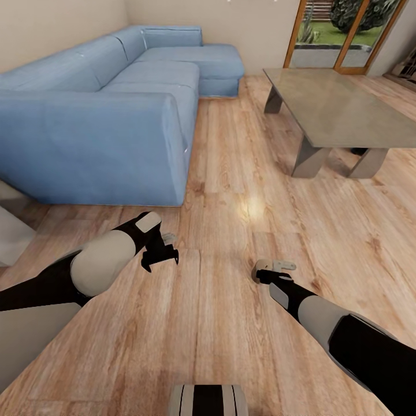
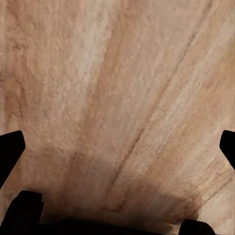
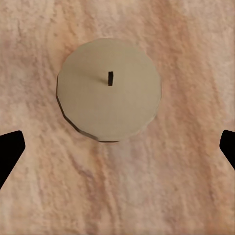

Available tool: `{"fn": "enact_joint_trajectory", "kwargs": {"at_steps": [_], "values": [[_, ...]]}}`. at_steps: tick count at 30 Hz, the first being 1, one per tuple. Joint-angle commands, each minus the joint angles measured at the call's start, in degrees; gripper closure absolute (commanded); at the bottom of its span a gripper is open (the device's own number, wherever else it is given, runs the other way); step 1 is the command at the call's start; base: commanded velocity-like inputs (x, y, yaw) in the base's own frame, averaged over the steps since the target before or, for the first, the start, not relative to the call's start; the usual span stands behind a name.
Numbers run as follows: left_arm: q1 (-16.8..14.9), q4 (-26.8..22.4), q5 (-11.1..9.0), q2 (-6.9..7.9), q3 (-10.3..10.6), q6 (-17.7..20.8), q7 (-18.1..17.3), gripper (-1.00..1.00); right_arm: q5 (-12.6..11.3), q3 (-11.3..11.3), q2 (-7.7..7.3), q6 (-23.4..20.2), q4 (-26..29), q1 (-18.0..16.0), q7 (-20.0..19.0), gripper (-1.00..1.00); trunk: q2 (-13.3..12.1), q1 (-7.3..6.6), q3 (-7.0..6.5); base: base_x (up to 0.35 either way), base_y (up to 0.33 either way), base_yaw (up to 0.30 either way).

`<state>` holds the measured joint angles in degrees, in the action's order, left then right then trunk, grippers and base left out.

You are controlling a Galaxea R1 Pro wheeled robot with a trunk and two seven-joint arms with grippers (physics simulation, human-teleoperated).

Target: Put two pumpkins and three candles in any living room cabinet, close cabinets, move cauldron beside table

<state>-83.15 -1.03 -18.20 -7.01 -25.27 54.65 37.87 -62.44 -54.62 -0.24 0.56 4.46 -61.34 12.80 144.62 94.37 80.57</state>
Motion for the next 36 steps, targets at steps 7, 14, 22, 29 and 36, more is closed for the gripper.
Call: {"fn": "enact_joint_trajectory", "kwargs": {"at_steps": [7,14,22,29,36], "values": [[0.01,-0.11,-0.49,-0.02,-0.13,-1.64,0.64,-1.0,-0.57,-0.48,0.05,0.06,0.11,-0.01,0.29,-1.0,0.01,-0.01,0.04,0.092,0.0,0.0],[0.01,-0.11,-0.52,-0.17,-0.05,-1.82,0.58,-1.0,-0.57,-0.48,0.06,0.06,0.11,-0.01,0.29,-1.0,0.01,-0.01,0.04,0.085,0.0,0.0],[0.01,-0.11,-0.52,-0.16,-0.06,-1.92,0.63,-1.0,-0.57,-0.48,0.06,0.06,0.11,-0.01,0.29,-1.0,0.01,-0.01,0.04,0.125,0.0,0.0],[0.03,-0.11,-0.52,-0.03,-0.08,-1.95,0.55,-1.0,-0.57,-0.48,-0.01,0.06,0.06,-0.01,0.29,-1.0,0.01,-0.01,0.04,0.065,0.0,0.0],[0.06,-0.11,-0.47,-0.02,-0.06,-1.86,0.46,-1.0,-0.57,-0.42,-0.02,0.06,0.03,-0.01,0.29,-1.0,0.01,-0.01,0.04,0.116,0.0,0.0]]}}
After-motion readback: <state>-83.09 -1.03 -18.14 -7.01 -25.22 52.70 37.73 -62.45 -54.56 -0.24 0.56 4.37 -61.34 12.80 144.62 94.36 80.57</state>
